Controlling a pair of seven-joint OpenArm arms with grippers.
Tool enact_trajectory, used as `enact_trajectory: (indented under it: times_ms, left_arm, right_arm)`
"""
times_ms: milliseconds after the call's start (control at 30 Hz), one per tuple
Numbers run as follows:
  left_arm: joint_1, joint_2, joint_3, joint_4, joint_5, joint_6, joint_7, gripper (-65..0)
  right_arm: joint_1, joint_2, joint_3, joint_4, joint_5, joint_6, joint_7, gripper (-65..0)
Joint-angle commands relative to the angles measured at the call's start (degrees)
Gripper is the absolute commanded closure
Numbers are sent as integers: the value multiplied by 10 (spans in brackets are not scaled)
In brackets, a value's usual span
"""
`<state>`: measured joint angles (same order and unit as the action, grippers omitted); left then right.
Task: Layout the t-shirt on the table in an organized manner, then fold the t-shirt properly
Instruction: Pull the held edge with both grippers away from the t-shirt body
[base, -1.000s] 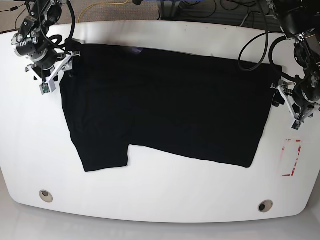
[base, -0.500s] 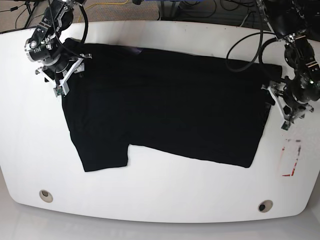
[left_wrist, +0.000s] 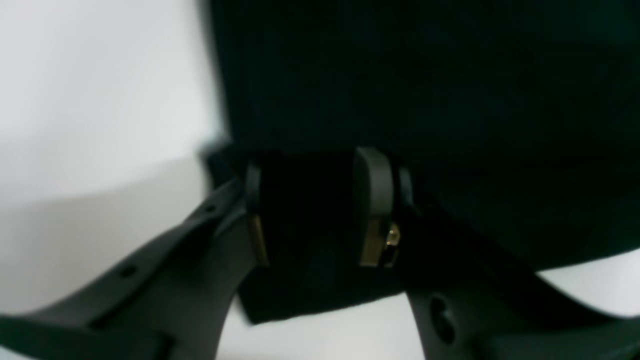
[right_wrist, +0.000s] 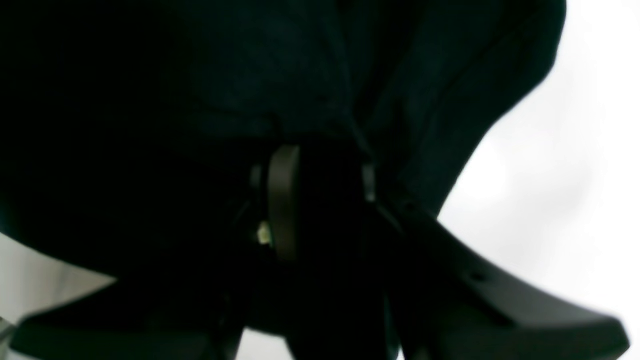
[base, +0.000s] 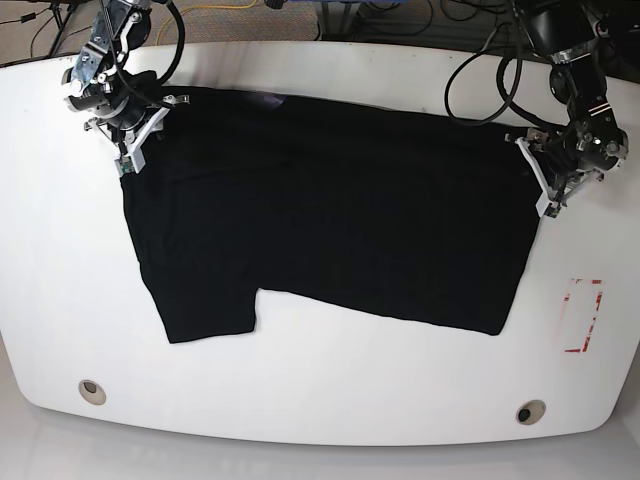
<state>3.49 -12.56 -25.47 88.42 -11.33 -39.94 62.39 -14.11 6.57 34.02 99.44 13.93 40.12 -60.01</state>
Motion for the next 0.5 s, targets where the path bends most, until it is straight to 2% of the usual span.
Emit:
enact_trajectory:
  times_ms: [0, 467]
  left_arm:
    - [-3, -21, -2, -17, 8, -1, 2, -203]
    - [61, -29, -2, -5, 7, -1, 2, -201]
  right_arm:
    - [5, 18, 1, -15, -10, -1, 1, -143]
    - [-4, 54, 0, -34, -13, -1, 12, -144]
